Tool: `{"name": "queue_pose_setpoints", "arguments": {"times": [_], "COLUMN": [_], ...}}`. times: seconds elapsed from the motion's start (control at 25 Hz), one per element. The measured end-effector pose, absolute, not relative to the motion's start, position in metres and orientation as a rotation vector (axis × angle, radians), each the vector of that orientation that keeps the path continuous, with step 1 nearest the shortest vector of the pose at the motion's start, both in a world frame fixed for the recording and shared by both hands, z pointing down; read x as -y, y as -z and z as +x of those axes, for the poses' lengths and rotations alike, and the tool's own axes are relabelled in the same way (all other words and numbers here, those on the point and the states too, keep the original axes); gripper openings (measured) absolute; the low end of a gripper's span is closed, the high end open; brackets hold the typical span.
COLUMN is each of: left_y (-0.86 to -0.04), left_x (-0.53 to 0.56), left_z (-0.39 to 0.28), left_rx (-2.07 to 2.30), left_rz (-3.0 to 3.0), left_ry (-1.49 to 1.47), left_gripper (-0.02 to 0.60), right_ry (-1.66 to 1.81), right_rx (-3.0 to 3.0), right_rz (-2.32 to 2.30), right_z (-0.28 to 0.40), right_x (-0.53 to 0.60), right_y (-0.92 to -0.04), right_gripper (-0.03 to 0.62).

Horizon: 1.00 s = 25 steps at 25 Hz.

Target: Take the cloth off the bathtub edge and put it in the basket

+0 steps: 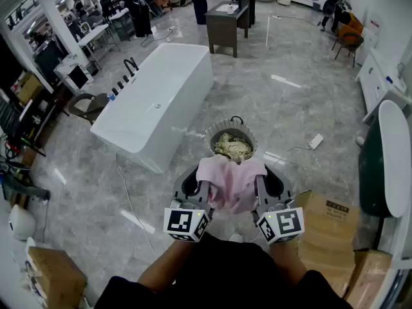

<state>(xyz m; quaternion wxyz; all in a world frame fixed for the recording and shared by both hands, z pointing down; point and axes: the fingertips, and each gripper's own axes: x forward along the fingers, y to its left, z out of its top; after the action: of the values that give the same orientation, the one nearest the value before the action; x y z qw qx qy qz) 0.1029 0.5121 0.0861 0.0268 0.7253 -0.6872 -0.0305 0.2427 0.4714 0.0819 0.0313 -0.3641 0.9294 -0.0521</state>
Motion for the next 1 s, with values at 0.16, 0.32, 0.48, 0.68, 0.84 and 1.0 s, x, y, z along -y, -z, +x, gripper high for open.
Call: {"name": "queue_pose_setpoints", "arguments": {"times": [0.16, 0.32, 0.48, 0.68, 0.84, 1.0], "left_y": [-0.077, -0.072, -0.074, -0.086, -0.088, -0.086], "left_x": [-0.504, -0.495, -0.479, -0.445, -0.413, -0.373], "left_z": [0.099, 0.099, 0.098, 0.092, 0.084, 0.076], "left_rx": [2.157, 2.179, 2.154, 2.069, 2.003, 1.917], "left_rz": [2.218, 2.22, 2.247, 2.249, 2.252, 2.311], "left_ry": [0.105, 0.109, 0.11, 0.168, 0.194, 0.234], "left_gripper": [0.04, 0.04, 0.04, 0.04, 0.04, 0.04], "right_ry": [0.194, 0.232, 0.252, 0.219, 0.213, 0.206], "right_rx": [-2.84, -2.827, -2.828, -2.84, -2.846, -2.848], "right_rz": [-1.116, -1.101, -1.102, -1.108, -1.161, -1.189], "right_z": [0.25, 0.257, 0.253, 0.245, 0.236, 0.222], "right_x": [-0.46, -0.444, -0.431, -0.405, -0.38, -0.349], "right_y": [-0.076, -0.075, -0.079, -0.088, -0.088, -0.085], "right_gripper": [0.043, 0.044, 0.044, 0.044, 0.044, 0.044]}}
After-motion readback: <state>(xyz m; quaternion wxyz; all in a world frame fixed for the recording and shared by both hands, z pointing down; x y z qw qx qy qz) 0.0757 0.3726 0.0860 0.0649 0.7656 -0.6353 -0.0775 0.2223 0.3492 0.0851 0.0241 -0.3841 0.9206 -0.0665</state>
